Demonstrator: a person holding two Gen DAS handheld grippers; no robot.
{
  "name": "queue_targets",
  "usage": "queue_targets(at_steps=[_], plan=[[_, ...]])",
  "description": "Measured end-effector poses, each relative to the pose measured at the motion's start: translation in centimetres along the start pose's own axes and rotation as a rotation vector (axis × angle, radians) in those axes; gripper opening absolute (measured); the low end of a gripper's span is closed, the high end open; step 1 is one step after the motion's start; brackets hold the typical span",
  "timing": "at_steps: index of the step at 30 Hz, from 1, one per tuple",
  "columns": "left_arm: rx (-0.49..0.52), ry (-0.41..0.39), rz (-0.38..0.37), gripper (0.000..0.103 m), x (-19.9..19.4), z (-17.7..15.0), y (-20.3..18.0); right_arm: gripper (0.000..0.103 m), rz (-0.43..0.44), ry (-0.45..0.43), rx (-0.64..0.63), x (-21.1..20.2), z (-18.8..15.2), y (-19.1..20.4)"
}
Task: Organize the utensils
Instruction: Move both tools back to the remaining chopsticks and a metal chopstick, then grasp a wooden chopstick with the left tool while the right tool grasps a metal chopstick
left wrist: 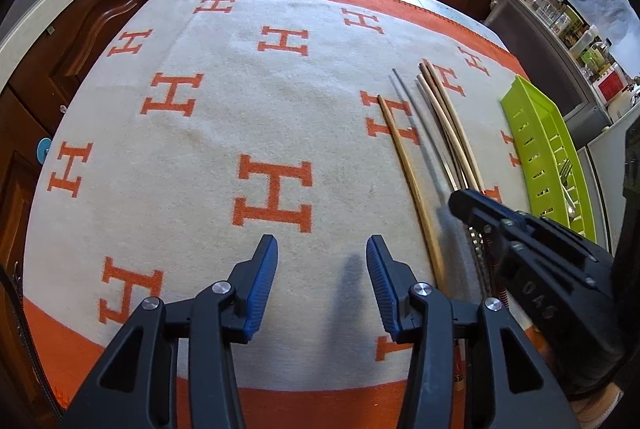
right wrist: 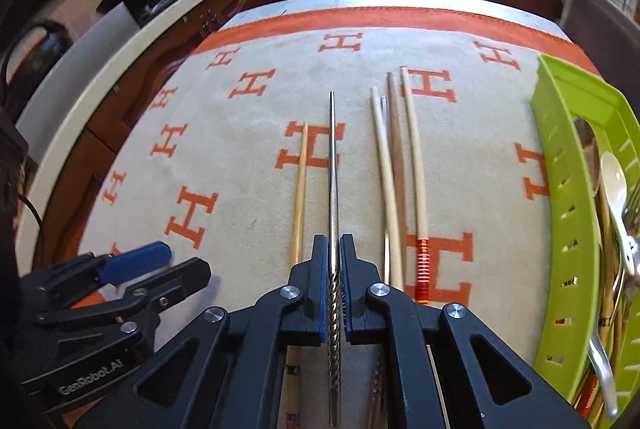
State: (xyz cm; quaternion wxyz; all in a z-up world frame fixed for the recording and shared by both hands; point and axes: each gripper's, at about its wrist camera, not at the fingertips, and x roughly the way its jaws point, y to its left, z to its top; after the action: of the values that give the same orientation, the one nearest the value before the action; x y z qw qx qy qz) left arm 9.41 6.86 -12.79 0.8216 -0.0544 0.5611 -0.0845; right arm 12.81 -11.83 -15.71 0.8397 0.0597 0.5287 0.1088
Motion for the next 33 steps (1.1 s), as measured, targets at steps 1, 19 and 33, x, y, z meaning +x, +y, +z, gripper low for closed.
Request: queue_targets(at_steps=[1,19,33], plan=[[0.001,0.000,-0.001,0.045,0.0,0.0,-0.2,0.005,0.009,-0.010,0.015,-0.6,0.1,-0.4],[0.016,0.041,0.004,0.056,2.3,0.3,-7.2,0.005,-0.067,-0.243,0.223,-12.8,-0.7,-11.5],[0.076,0.013,0.170,0.056,3.0,-0.4,-9.9,0.005,-0.169,-0.182,0.306,-12.5,-3.4,-17.9]])
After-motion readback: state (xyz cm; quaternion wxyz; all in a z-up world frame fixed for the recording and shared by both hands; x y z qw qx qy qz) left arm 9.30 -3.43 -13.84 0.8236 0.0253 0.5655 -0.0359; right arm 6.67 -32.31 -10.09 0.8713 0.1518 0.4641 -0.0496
